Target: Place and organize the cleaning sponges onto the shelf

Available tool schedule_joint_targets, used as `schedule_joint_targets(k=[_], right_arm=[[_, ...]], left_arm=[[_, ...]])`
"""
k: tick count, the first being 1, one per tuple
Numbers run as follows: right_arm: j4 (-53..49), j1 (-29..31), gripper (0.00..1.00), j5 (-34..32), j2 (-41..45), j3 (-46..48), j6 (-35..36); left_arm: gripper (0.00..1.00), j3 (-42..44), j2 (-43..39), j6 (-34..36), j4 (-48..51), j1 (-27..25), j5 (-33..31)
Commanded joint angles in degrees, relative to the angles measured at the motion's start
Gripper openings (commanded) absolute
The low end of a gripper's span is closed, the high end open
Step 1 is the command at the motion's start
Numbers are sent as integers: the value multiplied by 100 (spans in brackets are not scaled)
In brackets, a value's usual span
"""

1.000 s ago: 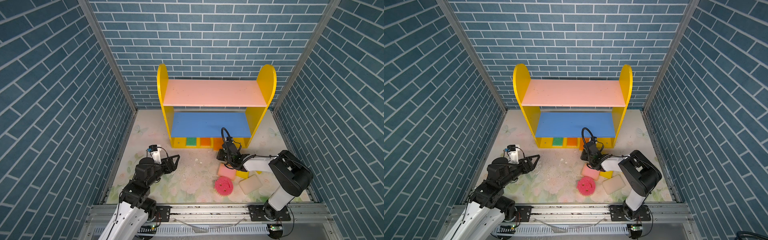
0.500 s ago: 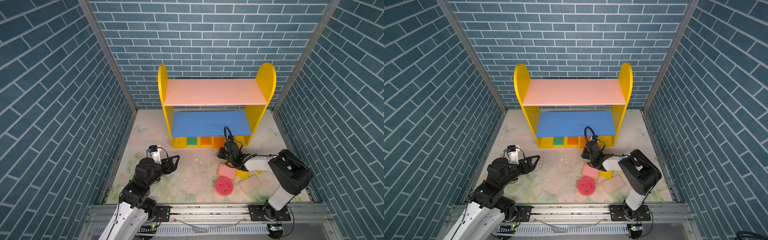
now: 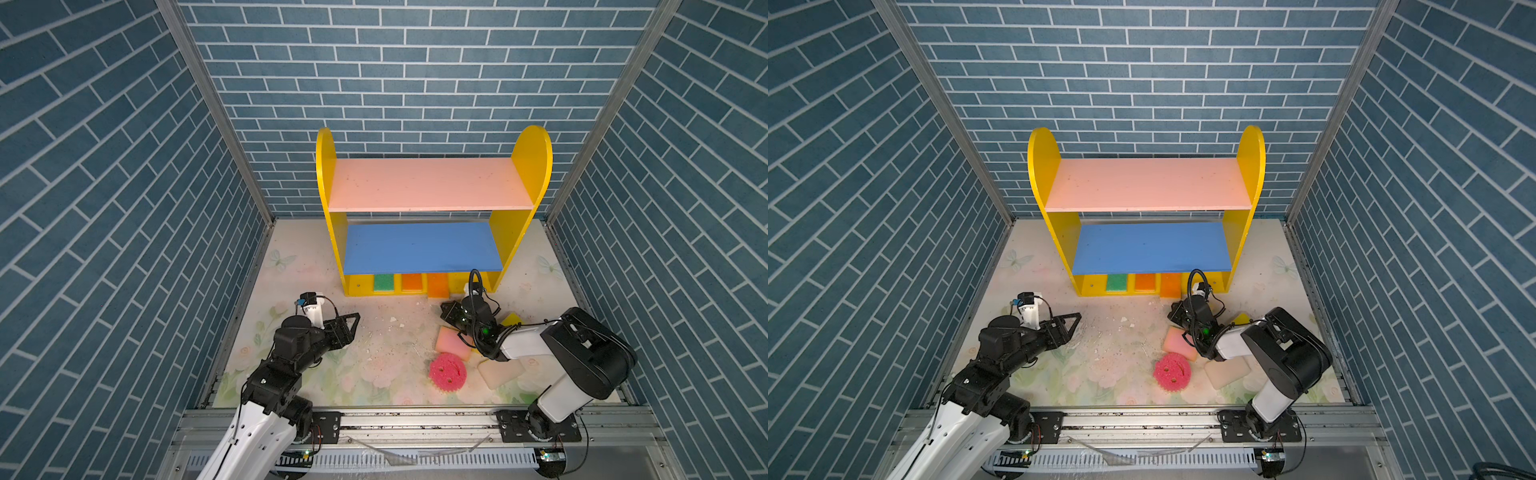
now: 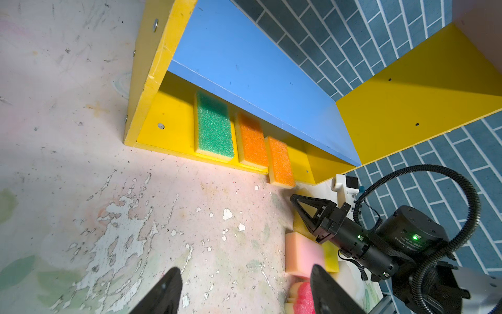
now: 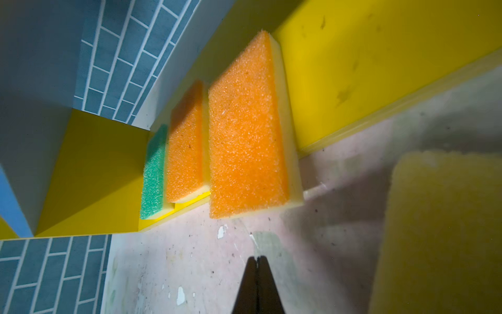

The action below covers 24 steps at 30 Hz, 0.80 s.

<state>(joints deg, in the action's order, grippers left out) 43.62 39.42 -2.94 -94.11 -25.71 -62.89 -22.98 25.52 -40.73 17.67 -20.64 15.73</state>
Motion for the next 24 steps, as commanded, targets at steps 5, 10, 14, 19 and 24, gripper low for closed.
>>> schedule_joint_targets(k=[5, 10, 14, 19, 24], right_arm=[[1193, -23, 0, 9, -759, -21, -680], [2063, -30, 0, -64, -1446, -34, -1017], [2454, -40, 0, -146, -1822, -39, -1192], [2584, -71, 0, -370, -1936, -19, -1247], [2467, -113, 0, -506, -1938, -129, -1217]], left_arm=[[76, 18, -56, 30, -2, 21, 47], [76, 12, -11, 83, 17, 17, 62], [76, 28, -1, 110, 38, 18, 71], [76, 80, -12, 112, 48, 17, 75], [76, 97, -21, 100, 25, 20, 89]])
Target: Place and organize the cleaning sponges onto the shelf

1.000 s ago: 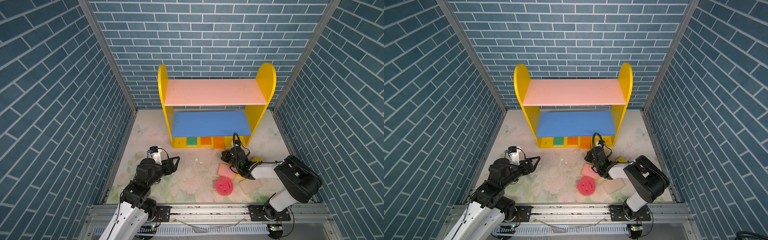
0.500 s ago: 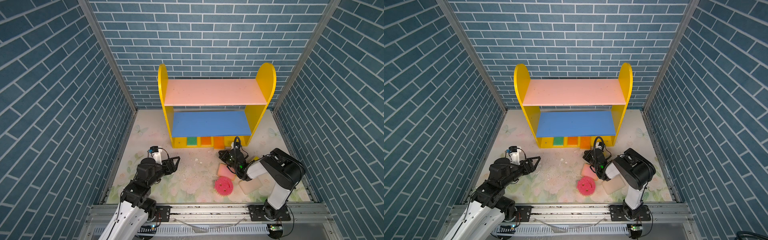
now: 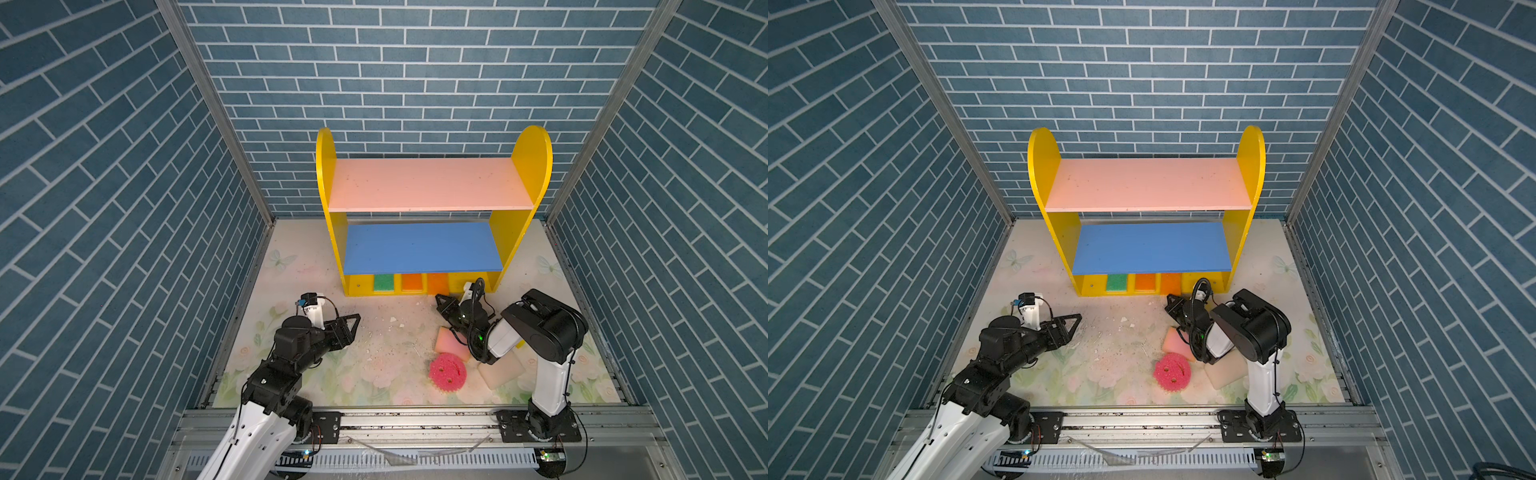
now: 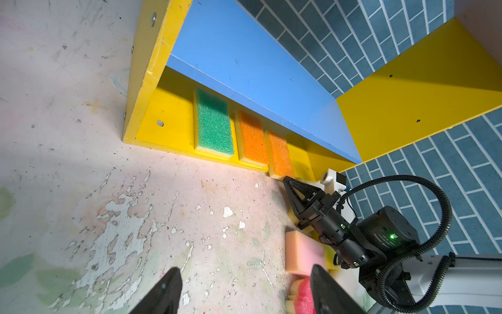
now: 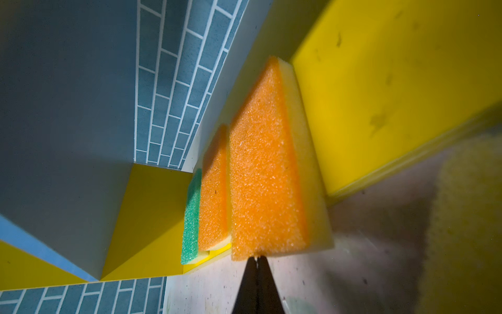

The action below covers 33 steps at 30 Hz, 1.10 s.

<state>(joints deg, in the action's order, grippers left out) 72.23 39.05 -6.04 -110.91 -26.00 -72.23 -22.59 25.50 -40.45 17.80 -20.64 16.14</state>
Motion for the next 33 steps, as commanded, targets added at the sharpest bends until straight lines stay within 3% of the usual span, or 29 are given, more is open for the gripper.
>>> schedule_joint_targets(k=[1, 14, 33], right_arm=[[-443, -77, 0, -212, -255, -139, -290], [-1069, -114, 0, -696, -80, -362, -206], [-1649, -99, 0, -649, 328, -268, 67]], left_arm=[[76, 51, -21, 72, 13, 22, 47], [76, 29, -58, 98, 109, 18, 12], [76, 79, -52, 57, 48, 17, 12]])
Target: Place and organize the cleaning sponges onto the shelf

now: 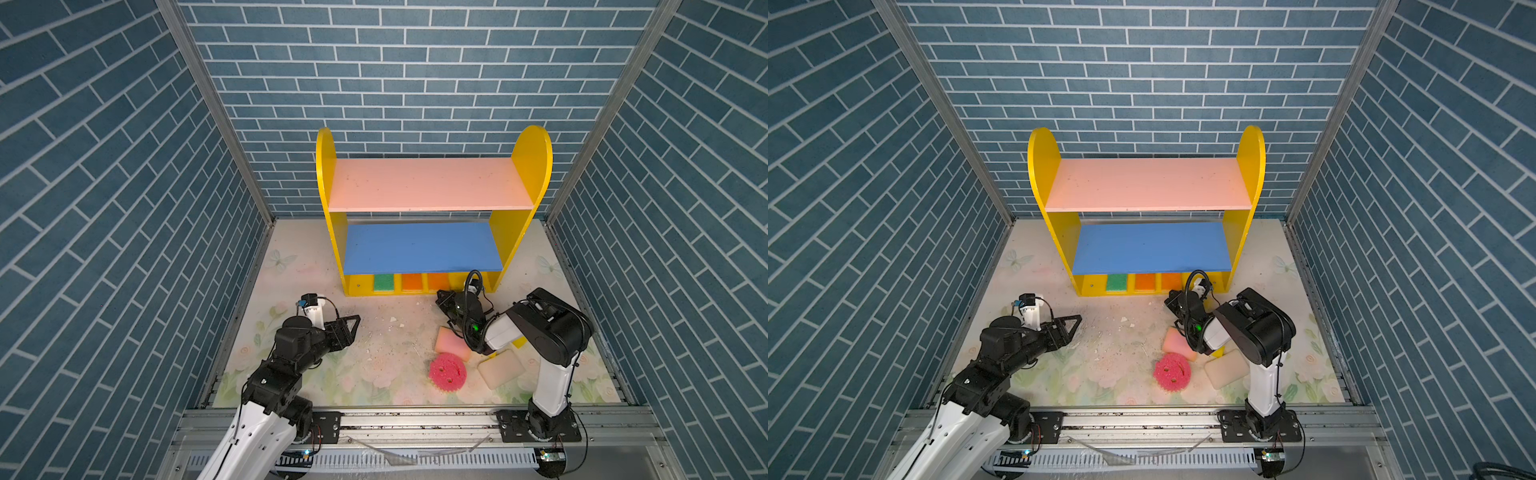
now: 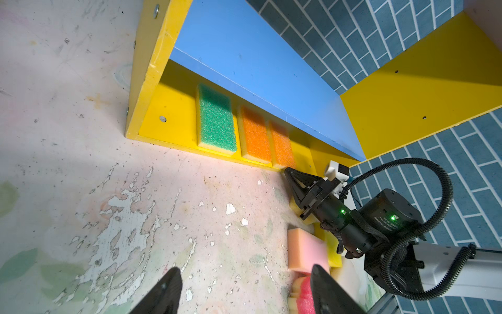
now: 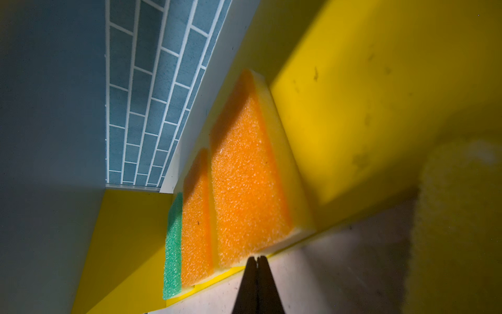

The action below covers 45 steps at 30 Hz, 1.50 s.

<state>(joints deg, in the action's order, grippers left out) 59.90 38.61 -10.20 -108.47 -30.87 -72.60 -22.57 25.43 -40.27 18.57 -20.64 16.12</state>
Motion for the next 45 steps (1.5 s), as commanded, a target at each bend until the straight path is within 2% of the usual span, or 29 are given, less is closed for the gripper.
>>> schedule_joint_targets(k=[1, 6, 11, 17, 22, 27, 28, 30, 33, 37, 40, 45], right_arm=[[-371, -55, 0, -283, 110, 292, 82], [-386, -64, 0, -254, 237, 340, 210], [-1190, -30, 0, 14, 686, 69, 561], [-2384, 119, 0, 476, 1490, -455, 1234], [-3839, 448, 0, 317, 2088, -896, 1567], [-5217, 651, 0, 453, 2624, -987, 1638], [-5670, 677, 6, 465, 2786, -1027, 1669], [-6776, 692, 26, 541, 3056, -1231, 1662], [-8469, 694, 39, 536, 3354, -1514, 1646], [-9339, 621, 48, 195, 3796, -1489, 1574], [-9302, 307, 54, 228, 4074, -1327, 1467], [-9204, -316, 56, 110, 4052, -1315, 1629]], left_arm=[[76, 77, -47, 44, -29, 17, 15], [76, 94, -30, 28, -21, 17, 32], [76, 80, -114, 50, 48, 17, 27], [76, 184, -217, 26, 53, 21, -4], [76, 264, -205, 19, -12, 17, -1], [76, 397, -171, 43, -171, 23, 117], [76, 433, -140, 41, -202, 17, 168], [76, 503, -102, 28, -252, 21, 278], [75, 638, -74, -53, -397, 22, 375], [75, 745, 23, -100, -707, 8, 471], [75, 690, 124, -95, -762, 2, 466], [75, 690, 121, -21, -715, -18, 451]])
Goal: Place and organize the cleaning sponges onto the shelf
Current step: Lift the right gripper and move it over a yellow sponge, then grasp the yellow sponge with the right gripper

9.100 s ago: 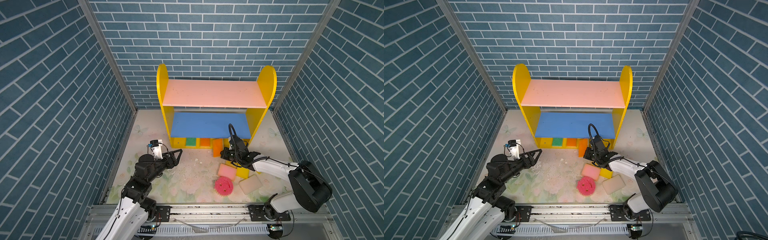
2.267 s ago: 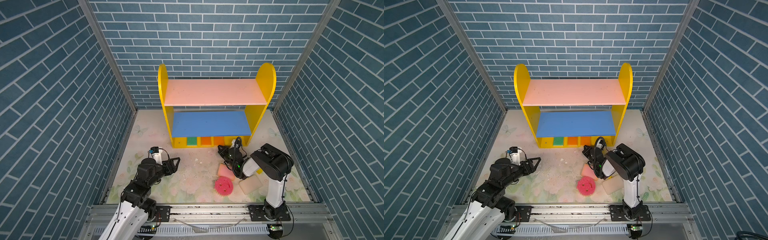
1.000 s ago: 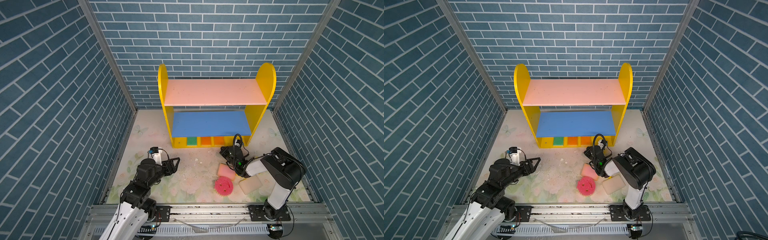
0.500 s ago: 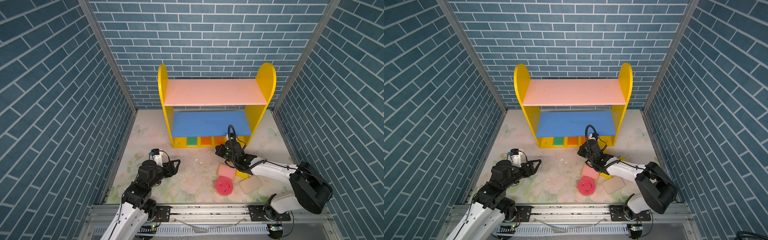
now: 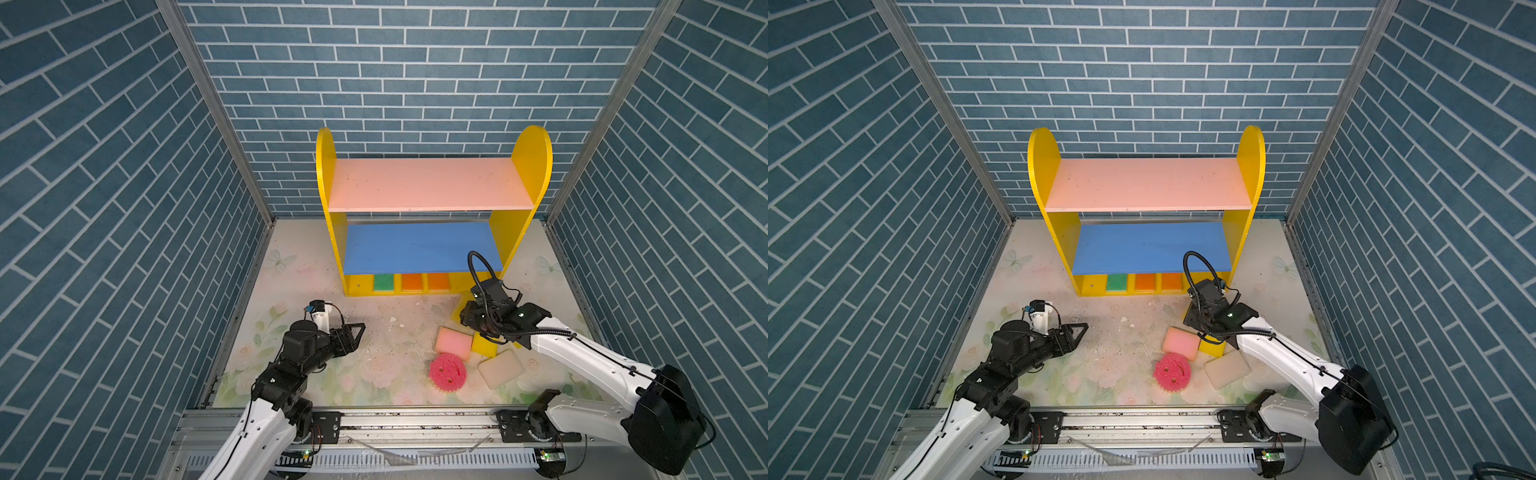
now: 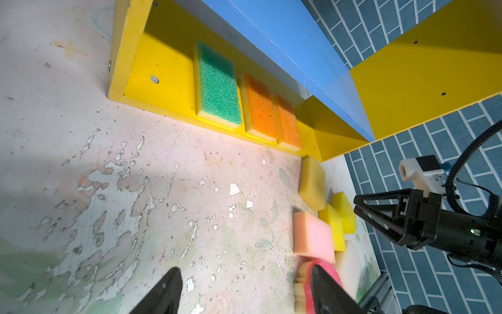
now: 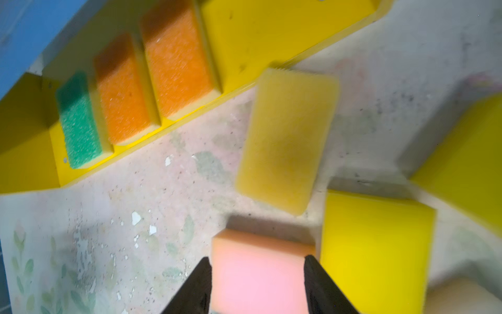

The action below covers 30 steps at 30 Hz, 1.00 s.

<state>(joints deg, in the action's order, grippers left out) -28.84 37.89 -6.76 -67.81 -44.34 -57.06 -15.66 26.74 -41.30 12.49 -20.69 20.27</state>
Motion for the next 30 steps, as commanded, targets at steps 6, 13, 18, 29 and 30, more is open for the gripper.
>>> schedule_joint_targets(k=[6, 13, 18, 29, 30], right_arm=[[525, -1049, 51, 219, -448, 216, 235], [1024, -1319, 49, 437, -1309, 10, 336], [1396, -1328, 47, 675, -1767, 18, 311], [1564, -1325, 15, 627, -1712, 369, 316], [1492, -1321, 12, 609, -1671, 375, 318]], left_arm=[[76, 17, -155, 157, 78, -14, -114], [76, 90, 12, 129, -119, -15, -190], [76, 56, 130, 185, -196, -10, -215], [76, 125, 313, 188, -376, -14, -322], [76, 129, 322, 206, -408, -12, -323]])
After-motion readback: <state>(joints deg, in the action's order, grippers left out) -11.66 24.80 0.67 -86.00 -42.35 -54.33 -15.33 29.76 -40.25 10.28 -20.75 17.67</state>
